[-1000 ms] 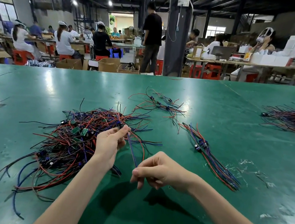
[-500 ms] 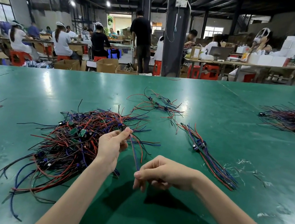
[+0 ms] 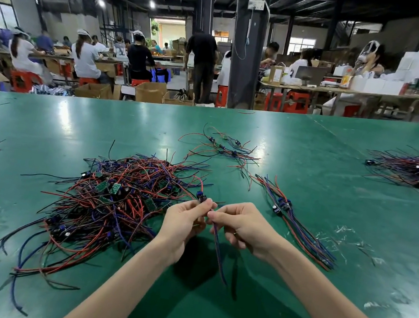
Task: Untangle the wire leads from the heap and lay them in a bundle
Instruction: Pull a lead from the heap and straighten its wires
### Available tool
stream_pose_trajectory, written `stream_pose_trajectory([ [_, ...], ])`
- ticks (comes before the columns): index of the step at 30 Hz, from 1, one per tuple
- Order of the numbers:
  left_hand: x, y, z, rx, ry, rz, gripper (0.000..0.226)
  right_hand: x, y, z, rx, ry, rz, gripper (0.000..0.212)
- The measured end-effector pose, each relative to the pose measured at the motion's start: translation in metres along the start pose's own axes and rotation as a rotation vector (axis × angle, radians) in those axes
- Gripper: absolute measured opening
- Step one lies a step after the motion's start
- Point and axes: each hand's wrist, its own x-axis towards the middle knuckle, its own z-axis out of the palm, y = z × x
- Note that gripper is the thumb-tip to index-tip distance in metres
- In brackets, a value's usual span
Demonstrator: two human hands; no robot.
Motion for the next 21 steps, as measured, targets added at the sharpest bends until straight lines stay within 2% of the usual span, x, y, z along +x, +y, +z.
stream_pose_trajectory([
  [4,-0.001,0.001,0.0,-0.032,-0.038,-0.021,0.011,0.005,0.0,-0.009,0.011,0.078,-0.012,0.019],
  [13,0.0,0.005,-0.002,-0.075,-0.046,-0.078,0.014,0.011,-0.01,-0.077,-0.004,0.458,-0.08,0.014],
  [16,0.0,0.004,-0.003,-0.051,-0.04,-0.083,0.015,0.008,-0.005,-0.099,-0.098,0.519,0.045,0.017],
  [21,-0.001,0.004,-0.004,-0.048,-0.034,-0.09,0.016,0.006,0.006,-0.115,-0.397,0.504,0.331,0.02],
])
